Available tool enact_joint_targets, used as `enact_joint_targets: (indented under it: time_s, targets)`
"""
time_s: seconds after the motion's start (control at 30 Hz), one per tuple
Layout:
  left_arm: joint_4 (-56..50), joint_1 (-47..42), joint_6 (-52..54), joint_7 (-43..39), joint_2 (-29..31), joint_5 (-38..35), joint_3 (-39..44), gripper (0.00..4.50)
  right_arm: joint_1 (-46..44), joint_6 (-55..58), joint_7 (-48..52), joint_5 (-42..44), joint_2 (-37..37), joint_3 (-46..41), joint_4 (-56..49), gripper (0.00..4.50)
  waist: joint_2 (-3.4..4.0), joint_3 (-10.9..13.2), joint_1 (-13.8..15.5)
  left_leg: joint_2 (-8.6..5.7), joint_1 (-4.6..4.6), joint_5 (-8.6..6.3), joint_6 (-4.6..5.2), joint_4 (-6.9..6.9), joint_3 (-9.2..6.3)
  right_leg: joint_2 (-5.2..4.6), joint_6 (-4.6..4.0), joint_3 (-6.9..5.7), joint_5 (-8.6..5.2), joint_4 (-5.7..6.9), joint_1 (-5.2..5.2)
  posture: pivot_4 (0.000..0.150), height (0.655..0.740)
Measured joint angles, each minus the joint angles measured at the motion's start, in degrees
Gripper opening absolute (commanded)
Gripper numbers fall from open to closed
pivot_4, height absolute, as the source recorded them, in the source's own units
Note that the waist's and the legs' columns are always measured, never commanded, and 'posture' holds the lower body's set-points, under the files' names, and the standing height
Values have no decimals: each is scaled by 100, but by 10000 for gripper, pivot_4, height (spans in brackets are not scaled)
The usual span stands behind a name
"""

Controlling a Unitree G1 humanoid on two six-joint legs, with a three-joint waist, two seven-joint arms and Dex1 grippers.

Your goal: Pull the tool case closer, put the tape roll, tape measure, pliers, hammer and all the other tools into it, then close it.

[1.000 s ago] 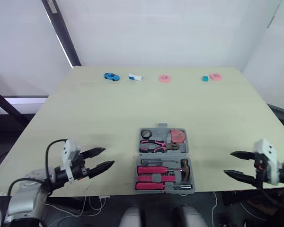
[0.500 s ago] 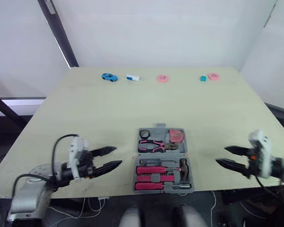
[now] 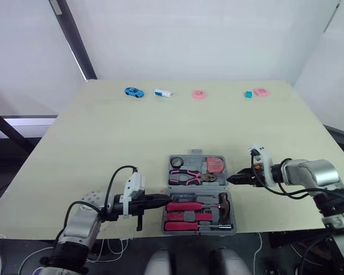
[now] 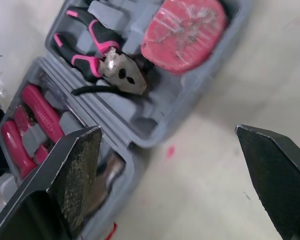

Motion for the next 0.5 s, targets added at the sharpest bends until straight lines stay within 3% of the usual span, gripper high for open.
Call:
enact_joint_targets:
  time_s: [0.23,0.5]
  targets:
    - [544,-154,-513,141,-243,455,-289,454,-696,-477,307,-556,544,398,1351,45000,0,0,4,1,-1,0,0,-1,-3,0,3,-2,2,1,0,1500,7400]
    - [682,-204,-843,210,-243,636,-328,454,-870,-586,651,-741,735,335,1803,45000,12,-7,-2,1,6,0,0,0,-2,0,2,-1,3,8,2,1500,7400]
